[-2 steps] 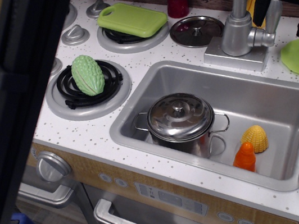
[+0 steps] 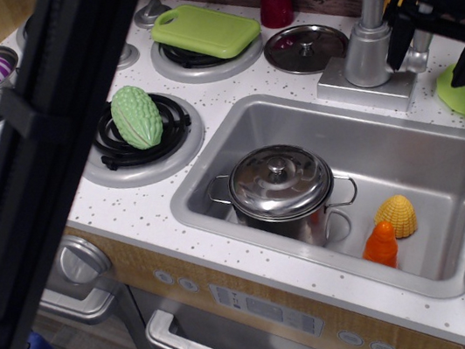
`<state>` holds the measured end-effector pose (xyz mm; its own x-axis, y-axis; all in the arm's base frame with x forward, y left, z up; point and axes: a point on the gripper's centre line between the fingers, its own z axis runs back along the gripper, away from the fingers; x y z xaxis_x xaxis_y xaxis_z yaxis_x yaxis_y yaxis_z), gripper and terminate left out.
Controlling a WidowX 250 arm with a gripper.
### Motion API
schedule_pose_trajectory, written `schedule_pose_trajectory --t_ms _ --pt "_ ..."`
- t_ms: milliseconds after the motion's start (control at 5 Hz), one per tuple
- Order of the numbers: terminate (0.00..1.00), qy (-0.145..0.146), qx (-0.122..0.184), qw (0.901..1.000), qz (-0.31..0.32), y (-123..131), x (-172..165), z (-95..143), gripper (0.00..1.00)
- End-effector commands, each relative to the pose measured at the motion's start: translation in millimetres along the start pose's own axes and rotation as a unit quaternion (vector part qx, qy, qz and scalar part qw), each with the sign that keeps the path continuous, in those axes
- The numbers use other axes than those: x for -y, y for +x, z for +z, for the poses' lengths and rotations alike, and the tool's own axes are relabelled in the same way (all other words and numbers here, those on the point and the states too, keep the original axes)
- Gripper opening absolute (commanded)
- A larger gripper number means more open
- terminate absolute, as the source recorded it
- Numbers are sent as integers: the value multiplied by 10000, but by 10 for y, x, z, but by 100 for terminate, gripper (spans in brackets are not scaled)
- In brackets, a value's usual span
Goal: Turn lever vertical to front
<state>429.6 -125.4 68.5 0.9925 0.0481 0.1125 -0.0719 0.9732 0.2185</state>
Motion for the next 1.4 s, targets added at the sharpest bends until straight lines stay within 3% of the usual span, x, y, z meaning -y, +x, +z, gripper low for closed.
schedule_pose_trajectory --t_ms 0,400,1000,1200 --pt "0 -204 905 9955 173 243 -95 356 100" --pt "0 -67 1243 9922 44 430 -162 412 100" --pt "0 -248 1346 9905 -99 644 -233 332 100" --pt "0 -242 1251 9918 -13 658 -210 334 0"
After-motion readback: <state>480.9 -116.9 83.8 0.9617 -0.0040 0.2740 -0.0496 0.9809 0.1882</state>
